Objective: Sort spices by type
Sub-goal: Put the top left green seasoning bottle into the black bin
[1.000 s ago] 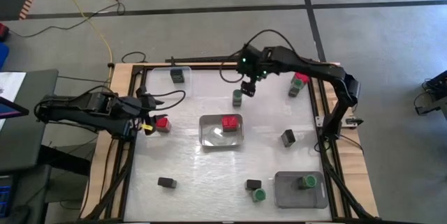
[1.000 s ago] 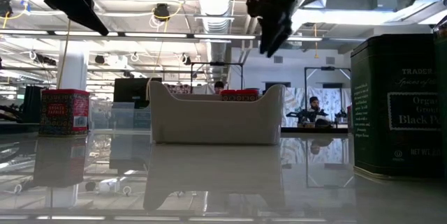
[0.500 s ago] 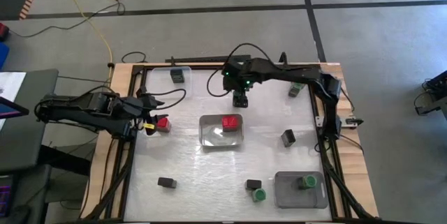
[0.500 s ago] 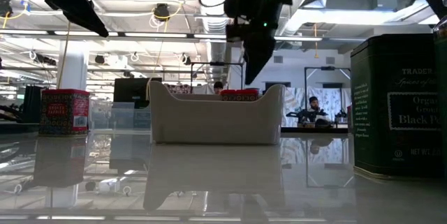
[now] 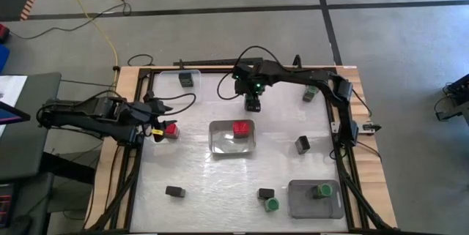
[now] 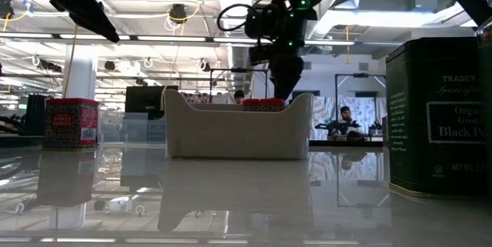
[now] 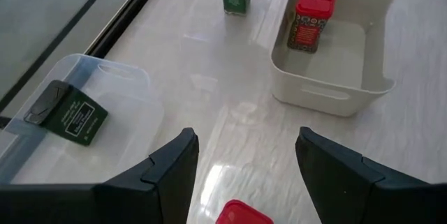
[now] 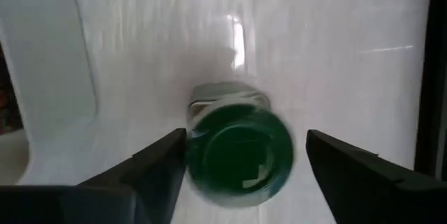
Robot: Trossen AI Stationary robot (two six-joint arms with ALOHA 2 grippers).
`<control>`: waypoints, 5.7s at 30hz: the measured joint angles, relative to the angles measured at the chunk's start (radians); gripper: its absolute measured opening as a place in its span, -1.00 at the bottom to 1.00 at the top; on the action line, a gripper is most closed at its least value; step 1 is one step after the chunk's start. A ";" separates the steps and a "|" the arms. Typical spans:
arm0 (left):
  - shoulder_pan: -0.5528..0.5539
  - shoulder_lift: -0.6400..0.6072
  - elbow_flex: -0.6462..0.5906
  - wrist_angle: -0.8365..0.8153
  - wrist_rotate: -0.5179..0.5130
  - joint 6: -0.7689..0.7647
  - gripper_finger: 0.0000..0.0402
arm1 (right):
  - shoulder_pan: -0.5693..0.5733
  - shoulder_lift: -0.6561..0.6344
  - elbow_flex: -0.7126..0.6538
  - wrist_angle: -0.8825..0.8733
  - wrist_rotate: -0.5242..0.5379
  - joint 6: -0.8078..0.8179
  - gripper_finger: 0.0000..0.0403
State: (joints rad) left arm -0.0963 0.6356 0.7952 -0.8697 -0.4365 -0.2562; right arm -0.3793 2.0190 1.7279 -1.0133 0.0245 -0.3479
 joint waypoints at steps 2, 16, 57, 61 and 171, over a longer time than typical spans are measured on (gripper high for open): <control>0.000 0.000 0.000 -0.001 0.000 0.000 0.14 | -0.006 0.000 0.000 -0.021 -0.034 -0.002 0.43; 0.000 -0.001 0.000 0.000 0.000 0.035 0.14 | -0.009 -0.019 0.011 -0.049 -0.062 0.117 0.11; -0.304 0.405 0.001 0.602 0.038 -0.041 0.14 | 1.178 -0.543 -0.114 -0.539 0.184 1.419 0.11; -0.304 0.405 0.001 0.598 0.038 -0.075 0.14 | 1.257 -0.474 -0.114 -0.526 0.184 1.476 0.11; -0.319 0.405 0.001 0.559 0.091 -0.062 0.14 | 1.280 -0.428 -0.539 -0.082 0.109 1.472 0.22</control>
State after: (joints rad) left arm -0.4152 1.0405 0.7959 -0.3107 -0.3450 -0.3180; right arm 0.9005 1.5913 1.1885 -1.0954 0.1333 1.1244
